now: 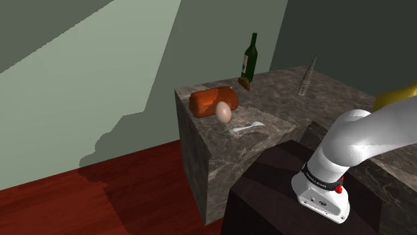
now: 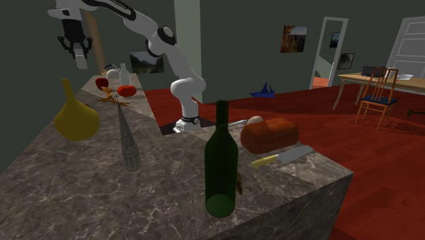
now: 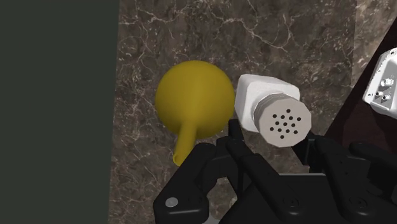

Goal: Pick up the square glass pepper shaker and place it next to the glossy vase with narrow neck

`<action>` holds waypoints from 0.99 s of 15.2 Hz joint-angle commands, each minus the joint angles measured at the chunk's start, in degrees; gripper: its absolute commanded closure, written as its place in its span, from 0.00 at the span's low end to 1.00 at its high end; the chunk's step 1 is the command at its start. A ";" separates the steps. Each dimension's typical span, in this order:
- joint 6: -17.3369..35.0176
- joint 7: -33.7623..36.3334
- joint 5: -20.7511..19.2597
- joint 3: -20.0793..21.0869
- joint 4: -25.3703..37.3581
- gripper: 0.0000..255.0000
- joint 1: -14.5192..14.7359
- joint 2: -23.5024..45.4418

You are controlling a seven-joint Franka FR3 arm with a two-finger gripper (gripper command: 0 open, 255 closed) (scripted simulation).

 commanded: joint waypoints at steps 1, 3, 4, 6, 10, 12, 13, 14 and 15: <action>2.01 0.47 -0.09 1.24 -3.32 1.00 -2.23 -0.66; 3.62 0.90 -0.26 2.16 -5.99 1.00 -3.91 -1.27; 4.41 1.10 -0.36 2.56 -7.27 1.00 -4.67 -1.58; 5.92 1.50 -0.62 3.25 -9.71 1.00 -6.06 -2.21; 8.82 2.25 -1.26 4.20 -14.23 1.00 -8.37 -3.46; 10.21 2.61 -1.62 4.49 -16.32 1.00 -9.34 -4.07; 10.90 2.78 -1.82 4.60 -17.33 1.00 -9.77 -4.38; 11.57 2.95 -2.02 4.68 -18.32 1.00 -10.19 -4.67; 12.24 3.12 -2.22 4.74 -19.28 1.00 -10.58 -4.97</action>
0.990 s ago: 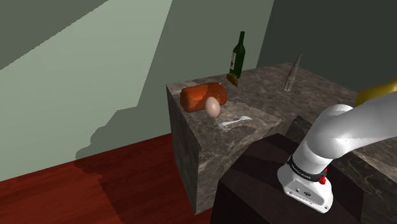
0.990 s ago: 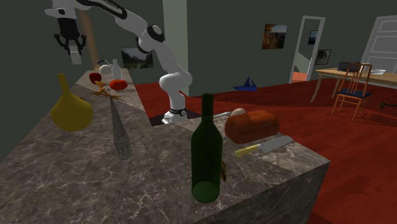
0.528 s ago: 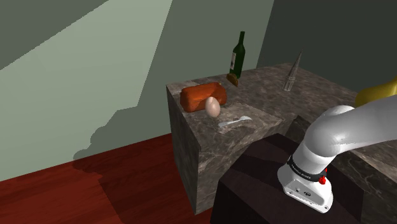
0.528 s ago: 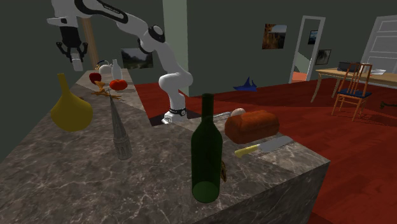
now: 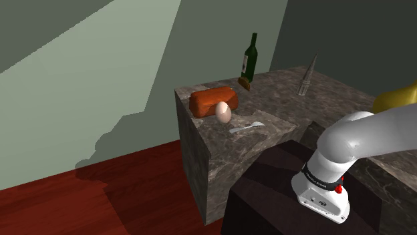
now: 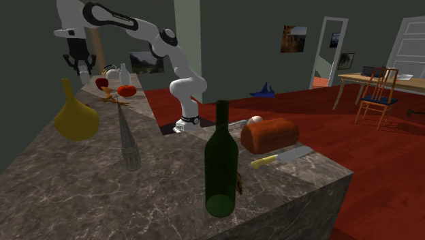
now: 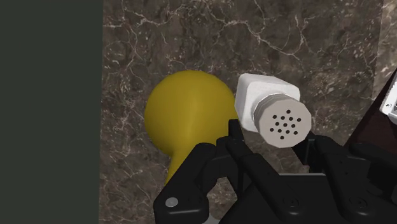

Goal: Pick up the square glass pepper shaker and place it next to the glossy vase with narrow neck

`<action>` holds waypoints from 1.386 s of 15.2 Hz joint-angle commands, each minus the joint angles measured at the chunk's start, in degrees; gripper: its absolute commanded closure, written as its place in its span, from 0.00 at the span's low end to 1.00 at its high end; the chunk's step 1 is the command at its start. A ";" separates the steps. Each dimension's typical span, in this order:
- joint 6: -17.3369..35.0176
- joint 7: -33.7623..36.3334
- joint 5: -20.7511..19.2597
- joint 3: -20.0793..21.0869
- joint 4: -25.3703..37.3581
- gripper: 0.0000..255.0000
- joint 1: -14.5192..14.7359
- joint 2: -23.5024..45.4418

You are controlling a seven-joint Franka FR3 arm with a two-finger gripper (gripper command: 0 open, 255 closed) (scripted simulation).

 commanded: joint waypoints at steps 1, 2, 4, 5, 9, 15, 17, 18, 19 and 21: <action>1.41 0.31 -0.44 0.22 -2.09 1.00 -0.97 -0.65; 2.07 0.47 -0.65 0.23 -3.02 1.00 -1.31 -0.94; 3.38 0.78 -1.10 0.18 -4.80 1.00 -1.94 -1.49; 4.02 0.93 -1.33 0.12 -5.67 1.00 -2.23 -1.76; 6.57 1.52 -2.28 -0.29 -8.96 1.00 -3.19 -2.79; 10.29 2.33 -3.83 -1.44 -13.40 1.00 -4.17 -4.18; 11.51 2.59 -4.38 -1.95 -14.76 1.00 -4.39 -4.60; 12.12 2.72 -4.66 -2.22 -15.41 1.00 -4.48 -4.81; 12.72 2.84 -4.94 -2.51 -16.06 1.00 -4.55 -5.01; 13.93 3.09 -5.52 -3.14 -17.30 1.00 -4.66 -5.40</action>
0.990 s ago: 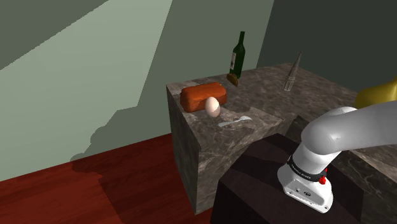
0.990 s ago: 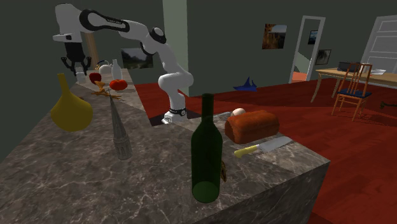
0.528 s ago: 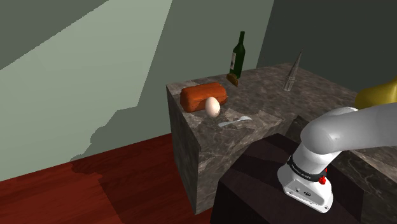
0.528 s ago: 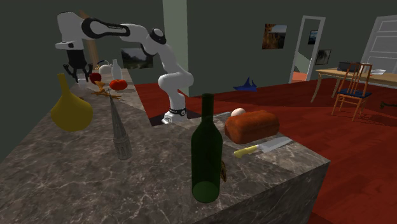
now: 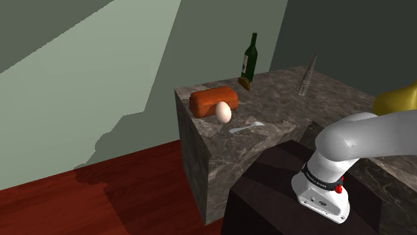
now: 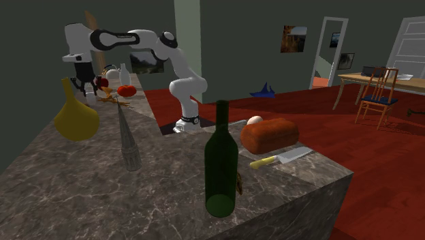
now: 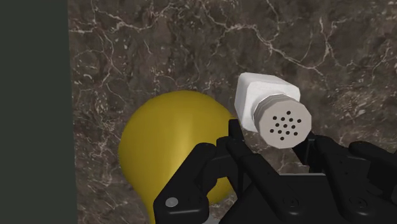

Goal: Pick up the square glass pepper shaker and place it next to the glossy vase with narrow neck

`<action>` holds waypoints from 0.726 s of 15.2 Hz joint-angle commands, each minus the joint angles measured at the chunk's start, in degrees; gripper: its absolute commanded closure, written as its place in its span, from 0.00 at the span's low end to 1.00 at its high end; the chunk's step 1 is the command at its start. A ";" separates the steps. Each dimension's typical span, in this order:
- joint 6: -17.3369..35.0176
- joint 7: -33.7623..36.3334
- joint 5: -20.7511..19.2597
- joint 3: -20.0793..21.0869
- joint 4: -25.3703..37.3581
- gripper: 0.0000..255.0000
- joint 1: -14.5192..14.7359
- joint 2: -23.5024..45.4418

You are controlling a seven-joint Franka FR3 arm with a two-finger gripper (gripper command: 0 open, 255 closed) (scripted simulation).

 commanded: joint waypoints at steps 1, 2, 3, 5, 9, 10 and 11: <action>1.11 0.11 -0.58 -0.80 -0.94 1.00 0.07 -0.37; 1.70 0.23 -0.88 -1.14 -1.52 1.00 0.04 -0.55; 2.30 0.36 -1.19 -1.50 -2.10 1.00 0.03 -0.73; 3.48 0.61 -1.81 -2.26 -3.21 1.00 0.04 -1.08; 5.83 1.10 -3.09 -3.91 -5.27 1.00 0.20 -1.76; 6.41 1.23 -3.43 -4.36 -5.75 1.00 0.27 -1.92; 6.99 1.35 -3.76 -4.81 -6.22 1.00 0.35 -2.08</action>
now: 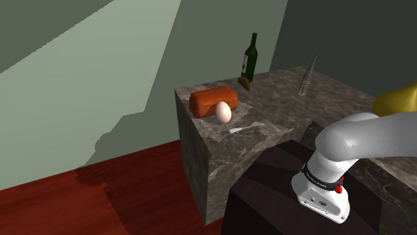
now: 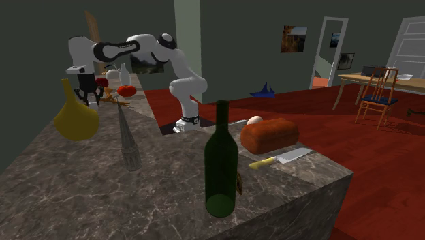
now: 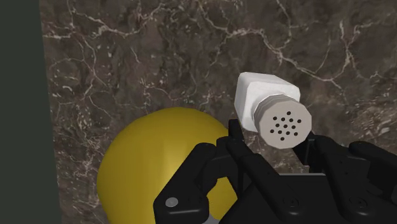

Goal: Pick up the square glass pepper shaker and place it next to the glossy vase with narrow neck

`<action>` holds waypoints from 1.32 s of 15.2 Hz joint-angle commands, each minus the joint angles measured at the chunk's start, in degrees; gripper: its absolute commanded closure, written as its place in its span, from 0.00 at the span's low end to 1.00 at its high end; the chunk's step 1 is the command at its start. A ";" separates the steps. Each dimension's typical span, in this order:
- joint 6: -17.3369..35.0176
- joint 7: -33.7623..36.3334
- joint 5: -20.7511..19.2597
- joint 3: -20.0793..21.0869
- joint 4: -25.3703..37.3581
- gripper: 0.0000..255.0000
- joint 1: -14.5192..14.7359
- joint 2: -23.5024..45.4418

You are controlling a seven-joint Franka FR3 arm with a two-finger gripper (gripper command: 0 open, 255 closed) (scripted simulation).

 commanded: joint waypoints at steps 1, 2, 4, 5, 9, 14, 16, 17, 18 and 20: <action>1.15 0.25 -0.66 -1.00 -0.79 1.00 0.32 -0.30; 1.72 0.38 -1.01 -1.48 -1.24 1.00 0.42 -0.45; 2.87 0.64 -1.72 -2.47 -2.08 1.00 0.66 -0.77; 3.43 0.77 -2.08 -2.98 -2.49 1.00 0.80 -0.92; 5.68 1.30 -3.57 -5.11 -3.98 1.00 1.45 -1.54; 7.21 1.69 -4.65 -6.68 -4.88 1.00 2.00 -1.99; 7.21 1.69 -4.65 -6.68 -4.88 1.00 2.01 -1.99; 7.21 1.69 -4.65 -6.68 -4.88 1.00 2.01 -1.99; 7.21 1.69 -4.65 -6.68 -4.88 1.00 2.01 -1.99; 7.20 1.69 -4.65 -6.68 -4.89 0.00 2.00 -1.99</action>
